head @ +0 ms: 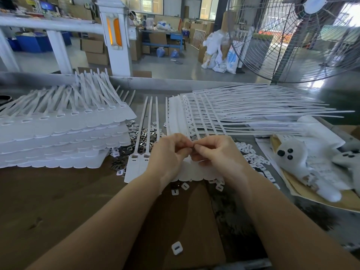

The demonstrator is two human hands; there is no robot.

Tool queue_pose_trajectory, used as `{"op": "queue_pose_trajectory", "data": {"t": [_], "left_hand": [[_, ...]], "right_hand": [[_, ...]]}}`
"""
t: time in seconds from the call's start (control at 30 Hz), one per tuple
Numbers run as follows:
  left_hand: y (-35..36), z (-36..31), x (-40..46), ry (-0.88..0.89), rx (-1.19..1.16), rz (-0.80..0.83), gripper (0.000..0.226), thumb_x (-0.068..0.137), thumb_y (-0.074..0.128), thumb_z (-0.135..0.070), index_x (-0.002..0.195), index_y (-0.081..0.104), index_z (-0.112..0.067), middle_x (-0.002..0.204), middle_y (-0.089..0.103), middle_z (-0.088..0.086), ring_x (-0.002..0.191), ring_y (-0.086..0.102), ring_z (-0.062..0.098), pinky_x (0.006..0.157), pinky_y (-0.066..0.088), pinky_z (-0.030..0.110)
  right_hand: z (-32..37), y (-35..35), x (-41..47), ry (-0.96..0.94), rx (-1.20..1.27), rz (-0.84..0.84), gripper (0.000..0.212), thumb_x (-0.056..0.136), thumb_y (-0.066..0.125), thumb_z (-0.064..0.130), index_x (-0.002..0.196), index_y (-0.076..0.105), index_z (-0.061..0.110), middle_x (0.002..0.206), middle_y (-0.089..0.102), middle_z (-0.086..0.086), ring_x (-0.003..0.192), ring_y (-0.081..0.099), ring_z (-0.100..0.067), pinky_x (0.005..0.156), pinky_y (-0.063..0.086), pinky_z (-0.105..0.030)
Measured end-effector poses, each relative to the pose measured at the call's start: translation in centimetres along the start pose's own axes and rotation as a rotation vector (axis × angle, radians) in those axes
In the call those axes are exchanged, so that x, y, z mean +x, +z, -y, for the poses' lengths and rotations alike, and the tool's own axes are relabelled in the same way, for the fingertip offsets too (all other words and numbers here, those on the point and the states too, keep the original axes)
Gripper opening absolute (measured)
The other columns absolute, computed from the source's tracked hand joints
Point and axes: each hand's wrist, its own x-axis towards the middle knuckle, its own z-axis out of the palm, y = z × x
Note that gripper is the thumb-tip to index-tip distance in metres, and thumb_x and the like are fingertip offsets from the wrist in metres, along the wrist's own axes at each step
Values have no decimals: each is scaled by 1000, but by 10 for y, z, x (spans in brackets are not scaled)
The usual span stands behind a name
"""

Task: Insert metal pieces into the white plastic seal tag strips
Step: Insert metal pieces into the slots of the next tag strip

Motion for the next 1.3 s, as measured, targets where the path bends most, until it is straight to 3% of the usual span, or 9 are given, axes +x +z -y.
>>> {"op": "queue_pose_trajectory", "data": {"t": [0.07,0.2,0.4,0.63,0.8,1.03,1.2,1.3], "left_hand": [[3,1,-1,5,47,-25,23,85,65,-11,75,57,-31,77,64,-3,73,58,11,65,45,21],[6,2,-3,12,93,-61,28,85,66,-15,73,51,-35,75,60,-8,70,55,4,60,38,14],[11,4,-4,18,112,-73,25,85,65,-15,76,53,-35,75,59,-12,73,57,5,67,46,21],[15,7,-4,41,112,-100,21,84,66,-14,79,56,-32,72,60,-15,73,59,6,71,48,23],[15,9,-6,46,99,-124,25,83,67,-18,74,53,-36,73,62,-16,75,60,1,68,45,15],[13,10,-6,48,104,-73,25,83,67,-18,75,53,-37,80,67,-12,78,61,2,72,46,15],[11,10,-6,27,107,-49,24,84,66,-16,75,54,-35,76,63,-16,76,59,0,68,44,12],[11,7,-5,21,116,-36,24,84,66,-17,75,53,-35,77,63,-16,78,59,0,71,46,15]], "right_hand": [[0,-3,1,29,25,0,12,88,59,2,91,69,6,80,72,-10,64,68,-9,57,53,-16],[1,-7,1,81,51,4,10,83,65,0,87,69,8,72,72,-5,64,68,-10,56,53,-17],[1,-6,-1,63,-13,-1,16,79,68,-3,92,70,6,72,70,-4,59,65,-3,57,53,-15],[1,-1,-3,-23,-229,-66,14,83,66,3,95,70,8,79,69,-2,67,63,-7,56,51,-12],[-1,-1,-2,-68,-308,-99,11,83,67,8,94,70,10,81,70,-2,67,63,-5,55,50,-12],[-2,-14,2,-102,-483,-108,10,89,60,12,85,66,18,84,65,4,79,60,-8,74,51,-25],[0,-32,4,-166,-598,-126,13,90,59,9,87,68,18,71,59,14,65,55,2,61,42,-9],[0,-44,4,-153,-635,-100,17,91,56,7,93,72,14,74,61,9,68,57,-3,68,48,-15]]}}
